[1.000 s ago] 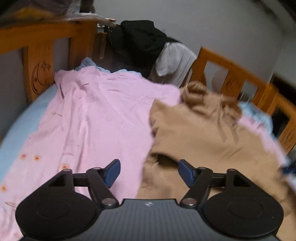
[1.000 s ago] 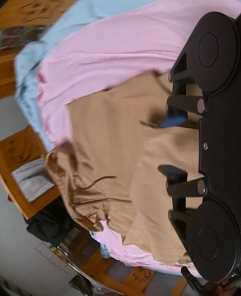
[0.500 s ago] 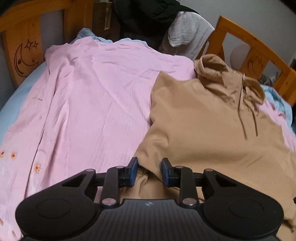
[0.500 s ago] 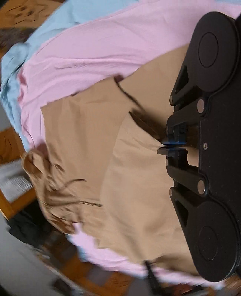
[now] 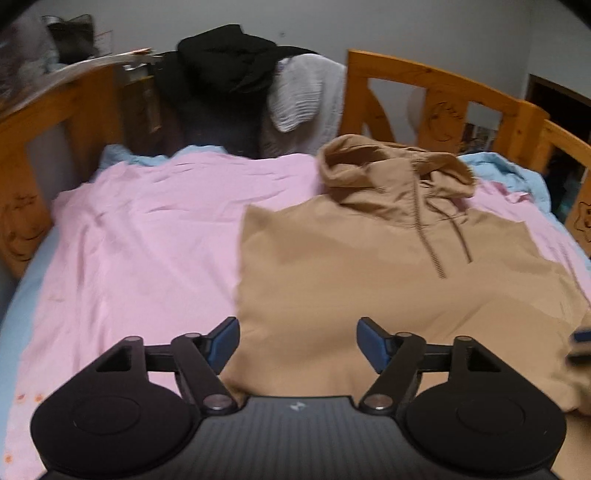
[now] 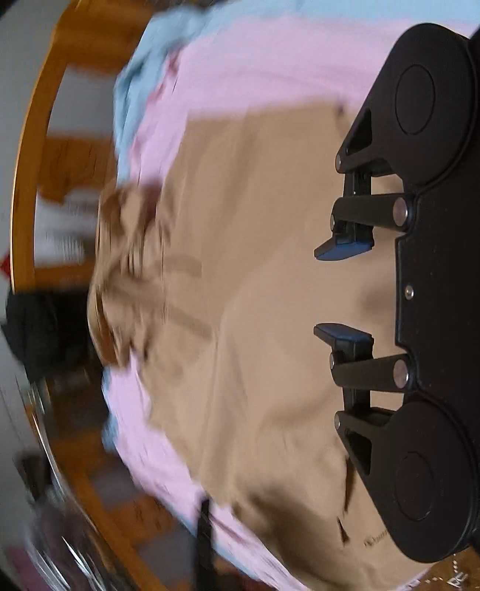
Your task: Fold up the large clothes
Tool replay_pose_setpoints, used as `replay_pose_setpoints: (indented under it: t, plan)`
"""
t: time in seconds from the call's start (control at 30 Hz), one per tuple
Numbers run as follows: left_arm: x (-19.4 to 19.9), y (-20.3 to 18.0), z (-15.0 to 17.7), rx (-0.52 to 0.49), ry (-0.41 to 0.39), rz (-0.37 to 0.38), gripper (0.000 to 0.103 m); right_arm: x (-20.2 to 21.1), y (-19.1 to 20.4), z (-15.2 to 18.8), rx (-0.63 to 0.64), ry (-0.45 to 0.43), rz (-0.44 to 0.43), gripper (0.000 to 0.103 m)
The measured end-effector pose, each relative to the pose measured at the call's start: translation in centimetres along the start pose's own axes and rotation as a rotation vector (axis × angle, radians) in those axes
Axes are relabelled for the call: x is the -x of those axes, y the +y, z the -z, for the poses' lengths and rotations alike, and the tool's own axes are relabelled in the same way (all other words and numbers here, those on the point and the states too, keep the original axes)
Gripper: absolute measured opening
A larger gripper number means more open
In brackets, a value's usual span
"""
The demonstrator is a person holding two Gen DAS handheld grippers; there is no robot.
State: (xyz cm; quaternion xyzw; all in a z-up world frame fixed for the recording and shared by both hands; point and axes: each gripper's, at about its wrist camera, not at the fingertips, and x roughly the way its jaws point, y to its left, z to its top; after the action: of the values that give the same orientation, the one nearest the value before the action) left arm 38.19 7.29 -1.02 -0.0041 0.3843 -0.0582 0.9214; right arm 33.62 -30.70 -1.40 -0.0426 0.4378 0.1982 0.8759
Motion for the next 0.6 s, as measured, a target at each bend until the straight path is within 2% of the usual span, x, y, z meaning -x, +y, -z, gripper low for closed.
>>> replay_pose_setpoints:
  t: [0.1,0.17,0.2,0.23,0.37,0.4,0.43,0.5,0.6]
  plan:
    - [-2.7,-1.0,0.3,0.016,0.058,0.030,0.076,-2.9,3.2,1.0,0.131,0.040,-0.022,0.040]
    - [-4.5,-1.3,1.1,-0.013,0.104,0.005,0.076,-4.5,4.7,2.6,0.226,0.061,0.007,0.039]
    - [-5.1,-1.4,1.7,-0.040,0.118,0.007,0.076,-4.8,5.1,3.4,0.255,0.041,0.021,0.039]
    - [-5.4,-1.5,2.3,-0.072,0.112,0.010,0.076,-4.5,5.3,4.1,0.273,0.010,0.029,0.039]
    - [-4.3,-2.4,4.1,-0.209,0.051,0.008,0.078,-3.2,4.6,4.3,0.293,0.008,-0.011,0.040]
    - [-3.8,-2.4,4.2,-0.208,0.035,0.023,0.079,-2.7,3.8,3.7,0.266,-0.015,-0.007,0.041]
    - [-3.5,-2.5,4.0,-0.193,0.016,0.058,0.083,-2.2,3.6,3.1,0.247,-0.042,0.010,0.046]
    - [-3.1,-2.5,3.6,-0.150,-0.022,0.130,0.091,-2.0,2.1,0.6,0.233,-0.095,0.087,0.054]
    - [-4.0,-3.2,2.7,-0.099,-0.017,0.192,0.092,-4.3,-0.4,-5.4,0.242,-0.129,0.215,0.055]
